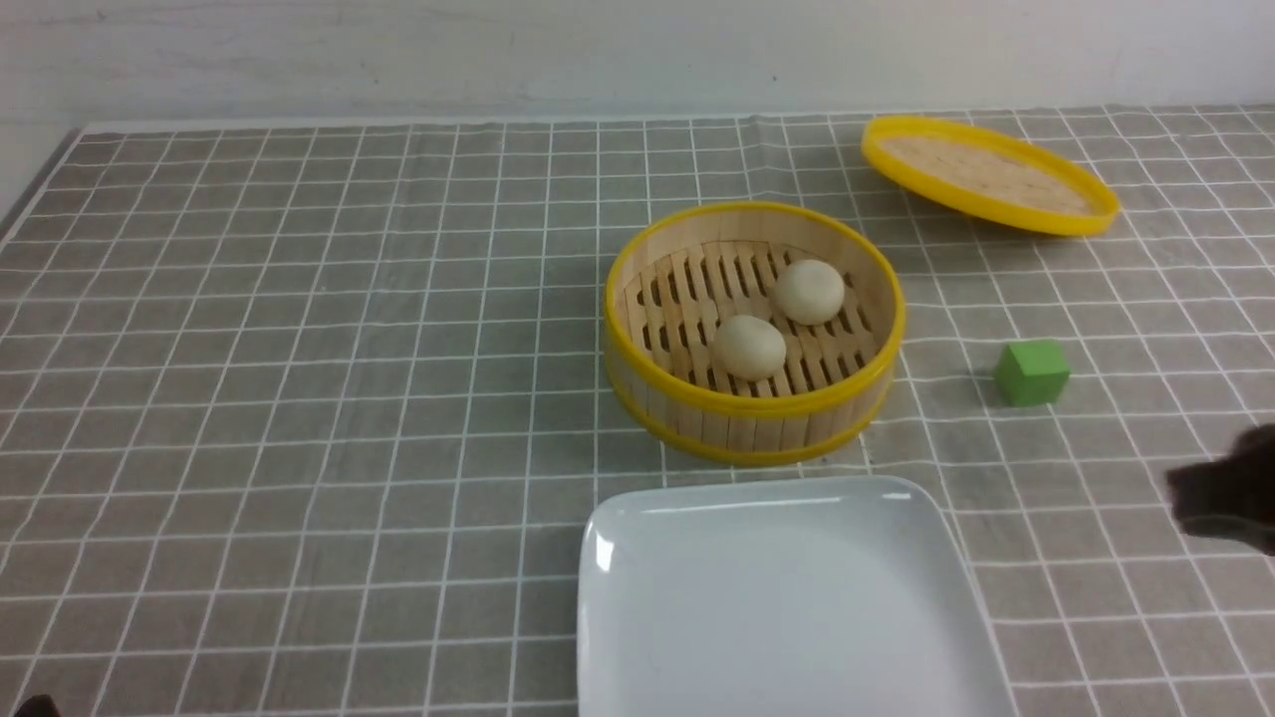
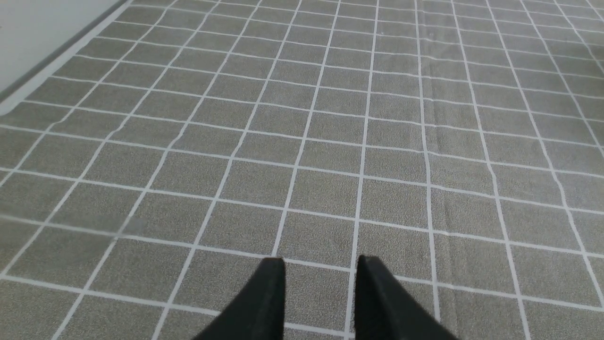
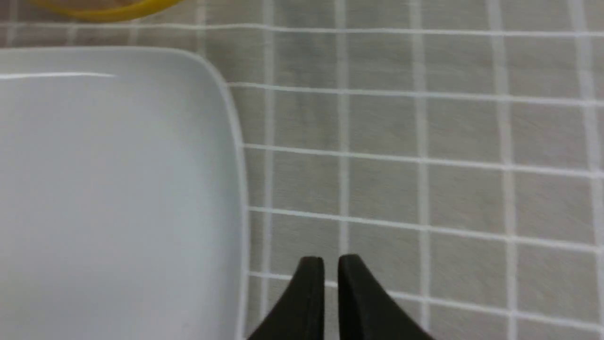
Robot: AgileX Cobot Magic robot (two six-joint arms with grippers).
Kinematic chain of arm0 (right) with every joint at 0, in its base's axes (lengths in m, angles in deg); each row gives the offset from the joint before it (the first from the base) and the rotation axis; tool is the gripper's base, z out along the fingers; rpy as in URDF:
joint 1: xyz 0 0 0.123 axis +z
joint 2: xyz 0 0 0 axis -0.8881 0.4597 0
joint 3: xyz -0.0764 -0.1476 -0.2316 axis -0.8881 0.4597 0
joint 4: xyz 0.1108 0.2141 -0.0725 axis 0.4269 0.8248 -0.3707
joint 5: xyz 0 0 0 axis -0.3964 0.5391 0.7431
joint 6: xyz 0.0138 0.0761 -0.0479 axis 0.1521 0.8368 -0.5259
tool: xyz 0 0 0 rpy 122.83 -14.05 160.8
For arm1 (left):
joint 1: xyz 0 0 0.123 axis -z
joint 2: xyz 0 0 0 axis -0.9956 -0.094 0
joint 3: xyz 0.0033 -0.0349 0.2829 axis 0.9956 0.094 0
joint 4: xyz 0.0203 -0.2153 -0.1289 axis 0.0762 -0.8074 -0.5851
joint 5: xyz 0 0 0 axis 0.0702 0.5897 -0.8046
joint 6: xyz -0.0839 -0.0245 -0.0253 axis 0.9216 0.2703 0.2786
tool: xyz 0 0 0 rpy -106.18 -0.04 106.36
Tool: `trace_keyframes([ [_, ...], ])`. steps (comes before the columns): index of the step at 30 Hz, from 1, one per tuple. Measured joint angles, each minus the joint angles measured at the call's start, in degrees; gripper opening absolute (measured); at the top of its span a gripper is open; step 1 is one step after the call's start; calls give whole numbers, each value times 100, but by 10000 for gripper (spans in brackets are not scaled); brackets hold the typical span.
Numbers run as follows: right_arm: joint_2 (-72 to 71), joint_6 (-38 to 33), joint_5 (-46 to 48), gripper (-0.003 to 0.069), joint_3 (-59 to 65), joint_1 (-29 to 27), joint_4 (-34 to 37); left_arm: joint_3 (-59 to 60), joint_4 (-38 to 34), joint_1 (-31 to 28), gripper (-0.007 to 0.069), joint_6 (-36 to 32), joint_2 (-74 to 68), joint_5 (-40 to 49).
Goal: Put the steamed buns into the plate on the grey tablecloth.
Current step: 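Reach toward a bun in the bamboo steamer with the right gripper, then move the steamed bun from the bamboo steamer onto the white plate with the right gripper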
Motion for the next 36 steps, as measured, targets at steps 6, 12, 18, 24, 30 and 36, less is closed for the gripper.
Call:
trace_keyframes([
  [6,2240,-587,-41,272,-1868,836,301,0,0,0,241,0,0,0],
  [12,4167,-561,596,402,-4050,986,118,0,6,0,241,0,0,0],
  [18,5305,-549,1227,413,-5665,986,-17,0,6,0,241,0,0,0],
  [24,6123,-544,1201,368,-6312,986,-34,0,6,0,241,0,0,0],
  [30,6096,-679,1489,29,-6374,986,-34,0,6,0,241,0,0,0],
  [36,4976,-804,2470,17,-6356,986,-123,0,11,0,241,0,0,0],
])
